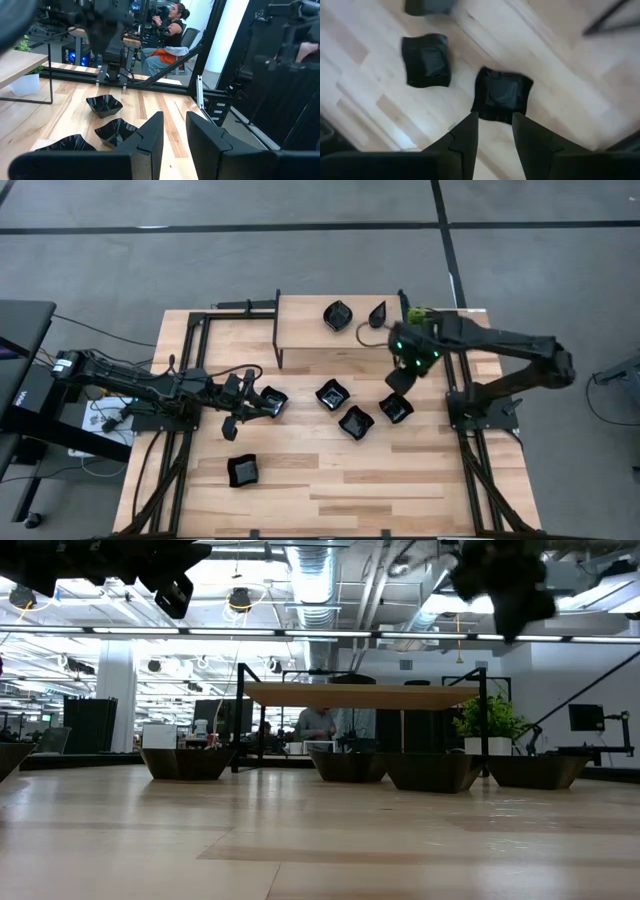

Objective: Pick & Place Mini shaped plates
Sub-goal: Put the black distorted square plate on the shelf

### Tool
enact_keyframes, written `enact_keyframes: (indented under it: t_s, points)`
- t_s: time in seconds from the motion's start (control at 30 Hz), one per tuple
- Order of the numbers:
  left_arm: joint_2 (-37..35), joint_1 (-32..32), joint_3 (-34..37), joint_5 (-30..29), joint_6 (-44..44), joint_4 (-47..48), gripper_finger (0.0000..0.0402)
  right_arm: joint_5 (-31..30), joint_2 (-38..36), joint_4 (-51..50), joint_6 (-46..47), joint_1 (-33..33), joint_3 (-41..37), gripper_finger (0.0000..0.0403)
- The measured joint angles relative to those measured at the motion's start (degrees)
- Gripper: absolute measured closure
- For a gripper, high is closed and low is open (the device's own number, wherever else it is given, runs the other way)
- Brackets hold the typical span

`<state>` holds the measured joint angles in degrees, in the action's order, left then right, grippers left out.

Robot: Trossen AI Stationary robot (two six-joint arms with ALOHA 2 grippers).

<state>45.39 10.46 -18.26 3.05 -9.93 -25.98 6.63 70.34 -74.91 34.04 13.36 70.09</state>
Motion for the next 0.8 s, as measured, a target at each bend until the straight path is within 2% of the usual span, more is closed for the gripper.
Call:
enact_keyframes:
  t_s: [0.1,0.23,0.43,0.53,0.8]
  points:
    - [-0.01,0.0,0.0,0.0,0.0,0.0,0.0317,-0.68,-3.36,3.23,6.94,-1.58,-7.11,0.0287]
    - [0.0,0.0,0.0,0.0,0.0,-0.01,0.0317,-0.25,-4.86,4.11,11.19,-2.6,-14.4,0.0287]
    - [0.0,0.0,0.0,0.0,-3.15,-0.02,0.0317,0.77,-4.27,9.42,10.19,-3.22,-23.12,0.0286]
    - [-0.01,0.0,0.0,0.0,-4.44,-0.03,0.0317,0.78,-4.34,15.65,9.14,-3.2,-26.01,0.0285]
    - [0.0,0.01,0.0,0.0,-4.5,-0.24,0.0317,0.82,-4.29,21.44,7.15,-2.68,-32.11,0.0285]
